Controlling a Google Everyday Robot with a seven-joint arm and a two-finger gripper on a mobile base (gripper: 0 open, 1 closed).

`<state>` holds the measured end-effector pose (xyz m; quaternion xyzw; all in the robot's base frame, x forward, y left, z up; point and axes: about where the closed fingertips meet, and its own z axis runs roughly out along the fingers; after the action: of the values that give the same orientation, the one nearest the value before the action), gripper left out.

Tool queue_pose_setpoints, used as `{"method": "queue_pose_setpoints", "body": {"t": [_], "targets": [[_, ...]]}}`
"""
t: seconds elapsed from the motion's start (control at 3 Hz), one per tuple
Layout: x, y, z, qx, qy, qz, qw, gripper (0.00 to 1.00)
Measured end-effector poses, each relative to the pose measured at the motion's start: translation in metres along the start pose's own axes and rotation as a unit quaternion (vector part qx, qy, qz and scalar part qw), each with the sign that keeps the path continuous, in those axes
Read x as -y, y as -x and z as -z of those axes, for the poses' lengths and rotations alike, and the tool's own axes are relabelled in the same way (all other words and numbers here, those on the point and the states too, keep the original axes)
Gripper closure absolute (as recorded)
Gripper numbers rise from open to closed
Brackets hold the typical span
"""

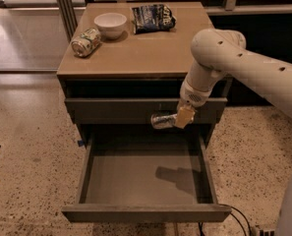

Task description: Place redbull can into middle drawer

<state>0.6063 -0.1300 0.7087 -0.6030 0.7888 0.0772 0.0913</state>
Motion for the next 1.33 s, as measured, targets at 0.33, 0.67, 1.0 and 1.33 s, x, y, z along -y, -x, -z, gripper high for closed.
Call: {"method": "queue_pose_setpoints", "body": {"t": [0.33,0.67,1.0,1.33], "targets": [[-0.010,-0.033,-0.067,-0.055,0.013,-0.007,0.9983,1.00],[-0.021,-0.060,-0.132,-0.082,-0.007,-0.046,0.9956,1.00],[-0.028,-0.072,-0.188,-0.090,-0.034,-0.085,0.9917,1.00],[-0.031,-0.079,-0.226,-0.085,-0.038,-0.164,0.9821,1.00]]}}
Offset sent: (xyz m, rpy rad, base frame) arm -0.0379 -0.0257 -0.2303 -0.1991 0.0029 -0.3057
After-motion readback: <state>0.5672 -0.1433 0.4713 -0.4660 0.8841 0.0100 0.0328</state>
